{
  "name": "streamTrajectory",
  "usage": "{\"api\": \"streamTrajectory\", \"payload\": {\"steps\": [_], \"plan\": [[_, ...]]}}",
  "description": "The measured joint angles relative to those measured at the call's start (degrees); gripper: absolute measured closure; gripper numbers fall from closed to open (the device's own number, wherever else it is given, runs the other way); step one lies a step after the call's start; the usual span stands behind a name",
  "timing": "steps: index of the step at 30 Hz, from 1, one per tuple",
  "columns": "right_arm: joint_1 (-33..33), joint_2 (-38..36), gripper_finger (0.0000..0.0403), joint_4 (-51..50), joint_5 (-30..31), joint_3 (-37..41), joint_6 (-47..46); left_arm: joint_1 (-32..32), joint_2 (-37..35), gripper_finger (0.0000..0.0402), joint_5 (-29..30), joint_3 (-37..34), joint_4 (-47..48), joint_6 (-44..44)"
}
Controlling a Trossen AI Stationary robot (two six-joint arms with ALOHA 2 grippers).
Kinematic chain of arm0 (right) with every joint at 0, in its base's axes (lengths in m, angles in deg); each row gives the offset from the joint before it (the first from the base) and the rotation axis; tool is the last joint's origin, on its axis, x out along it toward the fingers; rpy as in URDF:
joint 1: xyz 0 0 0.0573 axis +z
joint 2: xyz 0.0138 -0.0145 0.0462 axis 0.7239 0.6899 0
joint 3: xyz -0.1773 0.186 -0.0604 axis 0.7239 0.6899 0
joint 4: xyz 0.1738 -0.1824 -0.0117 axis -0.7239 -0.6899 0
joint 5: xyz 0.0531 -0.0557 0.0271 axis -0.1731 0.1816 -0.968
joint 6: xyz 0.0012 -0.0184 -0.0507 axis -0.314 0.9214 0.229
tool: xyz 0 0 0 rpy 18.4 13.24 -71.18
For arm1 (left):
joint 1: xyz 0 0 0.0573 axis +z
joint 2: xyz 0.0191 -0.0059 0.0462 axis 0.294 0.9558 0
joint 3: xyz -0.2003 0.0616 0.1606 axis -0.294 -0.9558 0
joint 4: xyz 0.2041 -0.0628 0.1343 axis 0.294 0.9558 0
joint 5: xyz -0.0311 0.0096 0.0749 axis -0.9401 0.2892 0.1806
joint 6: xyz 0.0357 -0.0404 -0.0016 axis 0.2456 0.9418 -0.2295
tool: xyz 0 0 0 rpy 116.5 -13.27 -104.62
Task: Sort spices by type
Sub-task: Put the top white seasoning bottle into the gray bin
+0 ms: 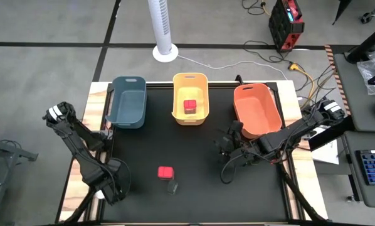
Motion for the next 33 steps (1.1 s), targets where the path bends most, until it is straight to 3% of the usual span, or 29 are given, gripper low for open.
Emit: {"api": "streamTrajectory", "payload": {"steps": [11, 16, 25, 33], "plan": [[0.0, 0.0, 0.0179, 0.24, 0.02, 0.0, -0.02, 0.0, 0.0, 0.0171, 0.32, 0.0, 0.64, -0.9], [0.0, 0.0, 0.0179, 0.24, 0.0, 0.0, -0.01, 0.0, 0.0, 0.0171, 4.97, 0.0, 0.94, -1.05], [0.0, 0.0, 0.0179, 0.43, 0.0, 0.15, 0.0, 0.0, 0.0, 0.0171, 5.09, 0.0, 0.89, -1.9], [0.0, 0.0, 0.0179, 0.79, 0.01, 0.17, 0.04, 0.0, -0.07, 0.0216, 5.81, 0.07, 0.57, -2.98]]}}
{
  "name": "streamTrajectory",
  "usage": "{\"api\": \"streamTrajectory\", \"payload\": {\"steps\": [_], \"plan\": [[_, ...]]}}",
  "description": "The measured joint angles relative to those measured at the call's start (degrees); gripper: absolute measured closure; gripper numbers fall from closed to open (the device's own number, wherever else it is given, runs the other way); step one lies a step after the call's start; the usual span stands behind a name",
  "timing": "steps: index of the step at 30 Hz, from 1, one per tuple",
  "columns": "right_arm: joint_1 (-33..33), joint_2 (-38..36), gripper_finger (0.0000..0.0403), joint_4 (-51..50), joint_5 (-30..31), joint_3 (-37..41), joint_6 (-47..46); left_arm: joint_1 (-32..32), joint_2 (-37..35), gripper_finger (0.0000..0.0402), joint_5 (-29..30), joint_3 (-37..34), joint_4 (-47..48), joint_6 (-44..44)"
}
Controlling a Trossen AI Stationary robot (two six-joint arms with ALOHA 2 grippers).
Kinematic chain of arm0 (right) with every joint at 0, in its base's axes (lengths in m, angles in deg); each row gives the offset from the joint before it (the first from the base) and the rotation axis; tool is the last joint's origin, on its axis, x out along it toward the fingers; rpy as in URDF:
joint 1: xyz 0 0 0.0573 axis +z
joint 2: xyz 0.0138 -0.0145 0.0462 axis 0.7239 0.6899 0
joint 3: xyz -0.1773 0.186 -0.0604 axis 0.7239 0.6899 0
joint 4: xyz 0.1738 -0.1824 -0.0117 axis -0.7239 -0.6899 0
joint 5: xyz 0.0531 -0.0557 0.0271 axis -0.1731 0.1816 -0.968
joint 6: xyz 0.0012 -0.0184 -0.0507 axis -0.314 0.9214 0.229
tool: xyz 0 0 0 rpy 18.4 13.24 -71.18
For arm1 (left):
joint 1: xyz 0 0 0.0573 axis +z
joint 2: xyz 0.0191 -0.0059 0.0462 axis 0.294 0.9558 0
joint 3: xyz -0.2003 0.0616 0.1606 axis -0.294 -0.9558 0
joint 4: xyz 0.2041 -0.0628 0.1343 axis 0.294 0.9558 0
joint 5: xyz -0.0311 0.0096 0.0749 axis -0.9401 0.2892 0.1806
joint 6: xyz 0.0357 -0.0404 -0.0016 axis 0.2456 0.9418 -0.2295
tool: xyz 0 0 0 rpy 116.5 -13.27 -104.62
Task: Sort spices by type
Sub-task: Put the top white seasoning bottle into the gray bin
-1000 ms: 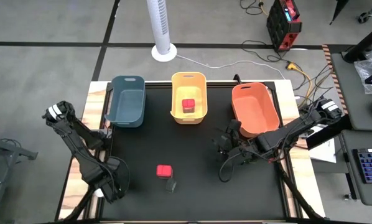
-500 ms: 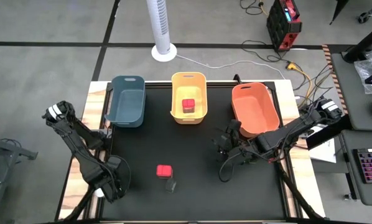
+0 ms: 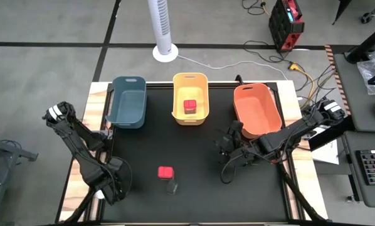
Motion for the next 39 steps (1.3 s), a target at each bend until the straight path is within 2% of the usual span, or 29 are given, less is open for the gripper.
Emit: {"api": "streamTrajectory", "payload": {"steps": [5, 9, 16, 19, 21, 27, 33, 39], "plan": [[0.0, 0.0, 0.0179, 0.07, -0.01, 0.0, 0.26, 0.17, 0.02, 0.0216, 0.21, 0.51, 0.53, -1.45], [0.0, 0.0, 0.0179, 0.07, -0.01, 0.02, 0.66, 0.99, 0.0, 0.0216, 2.23, 4.34, 2.72, -1.75], [0.0, 0.0, 0.0179, 0.11, -0.01, 0.02, 0.82, 5.09, 0.0, 0.0216, 22.52, 16.85, 13.81, -4.52], [-0.12, 0.0, 0.0182, 1.01, -0.03, 0.04, 1.8, 9.78, 0.19, 0.0216, 27.21, 22.01, 21.55, -9.41], [-0.37, 0.0, 0.0187, 1.18, -0.05, 0.04, 2.21, 14.07, 0.37, 0.0216, 28.32, 24.62, 25.34, -15.15], [-0.82, -0.02, 0.0208, 1.94, -0.19, 0.06, 3.07, 32.15, -0.36, 0.0216, 37.01, 29.27, 24.86, -41.94], [-0.92, -0.15, 0.0241, 1.7, -0.2, 0.05, 3.17, 54.26, -0.42, 0.0216, 37.6, 31.53, 25.09, -65.58], [-0.9, -0.15, 0.0284, 1.52, -0.21, 0.04, 3.05, 75.85, -0.56, 0.0216, 37.37, 31.6, 24.93, -82.24]]}}
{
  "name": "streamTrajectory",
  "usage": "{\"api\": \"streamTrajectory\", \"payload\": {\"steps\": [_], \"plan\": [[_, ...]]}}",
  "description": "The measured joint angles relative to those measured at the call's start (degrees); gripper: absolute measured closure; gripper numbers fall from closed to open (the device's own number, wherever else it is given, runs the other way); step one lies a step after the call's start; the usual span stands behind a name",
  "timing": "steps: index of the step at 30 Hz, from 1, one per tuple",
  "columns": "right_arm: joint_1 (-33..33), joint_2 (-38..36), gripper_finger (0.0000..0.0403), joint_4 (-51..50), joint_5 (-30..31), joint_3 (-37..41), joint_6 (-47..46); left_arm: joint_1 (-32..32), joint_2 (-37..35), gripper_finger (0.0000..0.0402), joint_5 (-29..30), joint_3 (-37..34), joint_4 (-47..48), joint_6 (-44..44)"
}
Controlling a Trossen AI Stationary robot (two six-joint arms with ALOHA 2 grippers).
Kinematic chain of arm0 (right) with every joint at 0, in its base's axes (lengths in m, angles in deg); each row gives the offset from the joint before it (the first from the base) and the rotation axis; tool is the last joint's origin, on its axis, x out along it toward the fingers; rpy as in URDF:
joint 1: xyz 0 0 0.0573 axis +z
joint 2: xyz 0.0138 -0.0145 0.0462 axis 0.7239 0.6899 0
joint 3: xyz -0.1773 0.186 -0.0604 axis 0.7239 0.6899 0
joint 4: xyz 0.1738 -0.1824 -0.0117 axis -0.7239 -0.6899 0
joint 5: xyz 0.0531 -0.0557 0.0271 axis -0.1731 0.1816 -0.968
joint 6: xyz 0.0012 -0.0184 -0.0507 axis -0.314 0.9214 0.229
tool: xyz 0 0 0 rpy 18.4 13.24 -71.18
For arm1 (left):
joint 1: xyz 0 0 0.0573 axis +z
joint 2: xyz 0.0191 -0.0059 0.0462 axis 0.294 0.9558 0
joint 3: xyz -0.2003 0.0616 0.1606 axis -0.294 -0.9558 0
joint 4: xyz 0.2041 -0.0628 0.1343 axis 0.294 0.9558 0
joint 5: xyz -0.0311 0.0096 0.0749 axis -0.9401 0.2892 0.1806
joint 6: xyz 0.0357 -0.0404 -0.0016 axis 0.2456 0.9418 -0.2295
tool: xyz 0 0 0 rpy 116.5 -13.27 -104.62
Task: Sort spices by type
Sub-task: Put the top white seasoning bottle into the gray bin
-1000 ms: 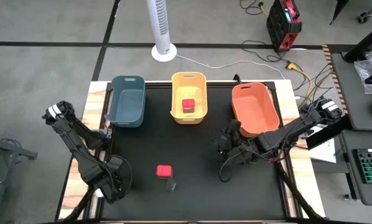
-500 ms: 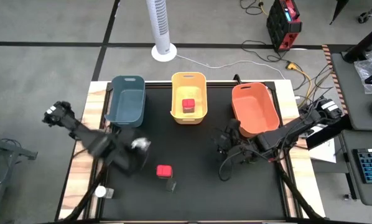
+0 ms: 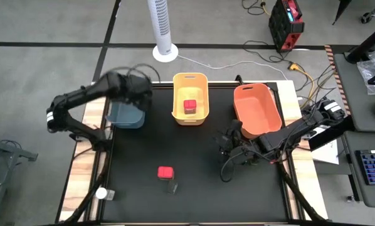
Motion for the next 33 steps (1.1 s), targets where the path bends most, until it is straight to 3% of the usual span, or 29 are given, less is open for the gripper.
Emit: {"api": "streamTrajectory", "payload": {"steps": [4, 7, 12, 18, 25, 33], "plan": [[0.0, 0.0, 0.0311, 0.03, 0.0, 0.0, -0.04, 12.57, -0.6, 0.0216, -2.06, -0.01, -3.08, -7.83], [0.0, 0.0, 0.0332, 0.07, 0.0, 0.0, -0.02, 20.55, -0.69, 0.0216, -8.44, -0.09, -8.75, -13.76], [0.0, 0.0, 0.0357, 0.03, 0.0, 0.0, 0.03, 28.58, 0.52, 0.0216, -14.72, -1.6, -12.8, -18.61], [0.02, 0.0, 0.0371, -0.35, 0.01, 0.0, 0.03, 31.89, 2.84, 0.0216, -14.99, -6.3, -13.27, -21.16], [0.02, 0.0, 0.037, -0.2, 0.0, 0.0, -0.04, 34.14, 6.74, 0.0216, -19.07, -12.52, -20.27, -22.93], [0.02, 0.0, 0.037, -0.21, 0.0, 0.0, -0.48, 35.94, 12.54, 0.0216, -19.14, -13.98, -22.22, -23.0]]}}
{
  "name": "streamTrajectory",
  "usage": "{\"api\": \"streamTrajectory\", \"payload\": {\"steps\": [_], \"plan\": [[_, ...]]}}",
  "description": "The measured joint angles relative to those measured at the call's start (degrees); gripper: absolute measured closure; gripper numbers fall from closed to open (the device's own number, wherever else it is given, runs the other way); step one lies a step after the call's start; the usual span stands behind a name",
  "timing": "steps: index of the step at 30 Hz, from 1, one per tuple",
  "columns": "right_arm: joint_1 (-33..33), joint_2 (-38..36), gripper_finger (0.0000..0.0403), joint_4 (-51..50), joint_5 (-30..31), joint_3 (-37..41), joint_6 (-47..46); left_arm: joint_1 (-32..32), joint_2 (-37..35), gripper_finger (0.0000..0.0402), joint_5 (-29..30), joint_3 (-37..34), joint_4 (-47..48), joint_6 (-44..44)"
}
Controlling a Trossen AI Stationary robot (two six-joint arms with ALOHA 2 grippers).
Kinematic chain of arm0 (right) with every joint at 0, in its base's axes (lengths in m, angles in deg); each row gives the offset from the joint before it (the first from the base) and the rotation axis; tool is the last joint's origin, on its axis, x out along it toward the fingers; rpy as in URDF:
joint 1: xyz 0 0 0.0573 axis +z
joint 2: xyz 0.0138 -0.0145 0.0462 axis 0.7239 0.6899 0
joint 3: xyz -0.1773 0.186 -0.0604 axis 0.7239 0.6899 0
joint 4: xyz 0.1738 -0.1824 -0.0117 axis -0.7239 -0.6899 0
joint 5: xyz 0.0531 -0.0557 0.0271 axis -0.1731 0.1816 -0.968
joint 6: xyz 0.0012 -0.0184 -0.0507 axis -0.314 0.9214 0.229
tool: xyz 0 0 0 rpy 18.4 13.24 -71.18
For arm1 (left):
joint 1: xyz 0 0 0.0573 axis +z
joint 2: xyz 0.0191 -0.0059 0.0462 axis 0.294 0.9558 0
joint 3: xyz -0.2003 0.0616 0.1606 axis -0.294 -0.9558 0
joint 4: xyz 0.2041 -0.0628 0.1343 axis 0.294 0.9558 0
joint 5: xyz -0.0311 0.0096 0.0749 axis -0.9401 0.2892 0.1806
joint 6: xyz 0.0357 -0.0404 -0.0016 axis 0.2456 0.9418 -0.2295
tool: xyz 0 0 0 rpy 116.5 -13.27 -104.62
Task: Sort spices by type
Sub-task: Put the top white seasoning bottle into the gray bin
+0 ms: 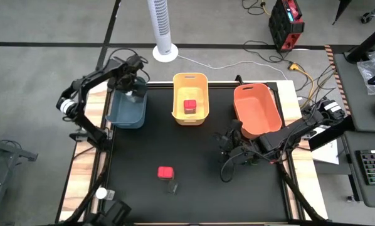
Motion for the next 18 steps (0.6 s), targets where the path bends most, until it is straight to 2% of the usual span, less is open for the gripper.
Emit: {"api": "streamTrajectory", "payload": {"steps": [10, 18], "plan": [[0.0, 0.0, 0.0369, 0.0, -0.01, -0.04, -0.74, 1.12, 5.91, 0.0216, -0.07, 2.45, -1.01, -0.66], [0.0, 0.0, 0.0369, -0.09, -1.33, -0.07, -1.53, 2.32, 6.21, 0.0216, -0.12, 2.23, -2.4, -1.42]]}}
